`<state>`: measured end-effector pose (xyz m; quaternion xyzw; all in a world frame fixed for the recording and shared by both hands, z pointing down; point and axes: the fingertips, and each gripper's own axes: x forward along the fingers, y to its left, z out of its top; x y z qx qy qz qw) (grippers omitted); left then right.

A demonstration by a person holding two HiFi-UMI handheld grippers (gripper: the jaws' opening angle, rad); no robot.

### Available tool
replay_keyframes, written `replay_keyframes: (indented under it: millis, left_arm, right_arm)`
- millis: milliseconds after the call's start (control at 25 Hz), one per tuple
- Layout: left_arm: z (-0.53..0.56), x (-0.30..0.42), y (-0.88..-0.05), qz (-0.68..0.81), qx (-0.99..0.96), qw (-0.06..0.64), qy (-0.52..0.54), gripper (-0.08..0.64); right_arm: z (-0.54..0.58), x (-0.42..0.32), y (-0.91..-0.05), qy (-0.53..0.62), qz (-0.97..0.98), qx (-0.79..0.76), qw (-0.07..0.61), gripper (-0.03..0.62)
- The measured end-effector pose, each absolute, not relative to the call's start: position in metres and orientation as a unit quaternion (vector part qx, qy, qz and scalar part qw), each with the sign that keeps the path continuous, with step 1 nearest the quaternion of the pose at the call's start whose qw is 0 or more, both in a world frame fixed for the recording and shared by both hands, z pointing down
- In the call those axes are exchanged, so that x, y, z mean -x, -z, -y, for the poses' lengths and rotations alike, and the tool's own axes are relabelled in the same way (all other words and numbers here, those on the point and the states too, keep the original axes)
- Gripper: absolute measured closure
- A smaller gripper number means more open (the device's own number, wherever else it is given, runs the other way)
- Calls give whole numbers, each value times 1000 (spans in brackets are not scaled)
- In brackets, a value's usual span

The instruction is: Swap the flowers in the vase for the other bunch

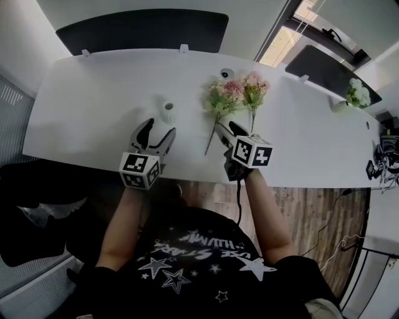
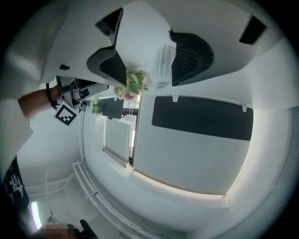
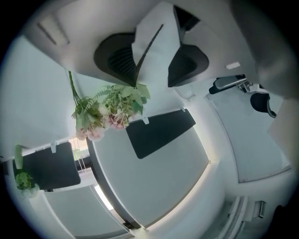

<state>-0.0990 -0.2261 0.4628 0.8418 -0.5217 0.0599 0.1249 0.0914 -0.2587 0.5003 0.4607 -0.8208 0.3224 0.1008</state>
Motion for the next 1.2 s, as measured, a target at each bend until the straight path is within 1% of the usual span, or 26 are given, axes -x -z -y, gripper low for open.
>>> replay_keyframes:
  millis: [80, 120, 200, 280, 360, 400, 520, 880, 1200]
  left_arm:
    - [213, 89, -453, 522, -843, 116, -53, 276]
    - [206, 86, -448, 525, -843, 112, -47, 317]
    - [195, 81, -438, 532, -840, 106, -32, 378]
    - [181, 76, -433, 538, -836, 103, -24, 441]
    - [167, 72, -430, 544, -833, 98, -27, 498]
    - [161, 70, -429, 549, -830, 95, -29, 516]
    - [140, 68, -429, 573, -813, 93, -40, 544]
    - [70, 40, -422, 589, -802, 83, -49, 554]
    - [44, 31, -421, 605, -791, 87, -25, 552]
  right_arm:
    - [249, -92, -486, -308, 829, -459, 86, 438]
    - [244, -92, -480, -305, 833, -456, 81, 473]
    - [232, -91, -471, -303, 839, -445, 74, 514]
    - [217, -89, -461, -296, 850, -431, 65, 586]
    - [200, -87, -451, -287, 862, -414, 60, 589]
    - [191, -87, -447, -284, 867, -406, 59, 589]
    - [164, -91, -439, -274, 876, -392, 58, 589]
    - [95, -108, -429, -251, 900, -350, 69, 590]
    - [73, -125, -434, -255, 899, -347, 73, 591]
